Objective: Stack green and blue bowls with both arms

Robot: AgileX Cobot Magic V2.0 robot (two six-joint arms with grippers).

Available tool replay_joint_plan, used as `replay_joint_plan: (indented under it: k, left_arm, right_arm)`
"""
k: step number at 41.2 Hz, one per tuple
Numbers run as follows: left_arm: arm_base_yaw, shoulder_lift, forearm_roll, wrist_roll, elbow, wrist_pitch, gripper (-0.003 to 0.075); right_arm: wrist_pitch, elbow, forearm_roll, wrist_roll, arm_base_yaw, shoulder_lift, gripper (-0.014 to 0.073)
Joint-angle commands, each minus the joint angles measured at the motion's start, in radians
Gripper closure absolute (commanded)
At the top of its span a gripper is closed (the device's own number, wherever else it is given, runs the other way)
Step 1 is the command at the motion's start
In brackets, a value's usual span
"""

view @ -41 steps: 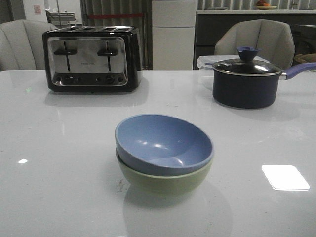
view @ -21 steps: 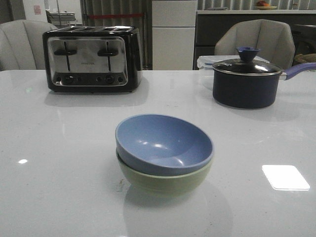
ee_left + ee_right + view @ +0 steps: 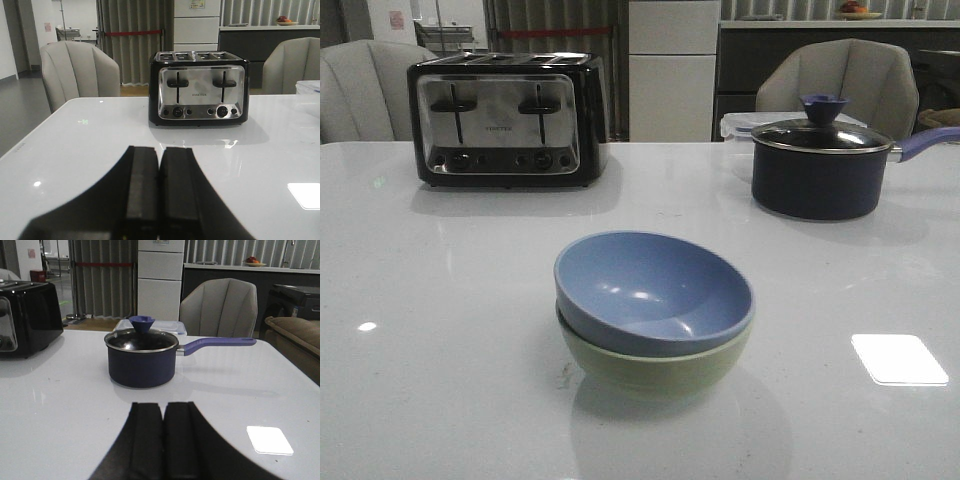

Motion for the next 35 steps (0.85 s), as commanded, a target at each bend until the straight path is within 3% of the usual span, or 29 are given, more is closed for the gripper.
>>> replay_joint_plan:
  k: [1,35]
  left_arm:
    - [0.002,-0.019,-0.009,-0.002,0.003,-0.083,0.0627]
    - [0.002,-0.019,-0.009,-0.002,0.003,-0.083,0.0627]
  right_arm:
    - [-0.109,-0.003,-0.023,0.049,-0.006,-0.021,0.0538]
    - [-0.107,-0.003,-0.002,0.049,-0.006,-0.020,0.0538]
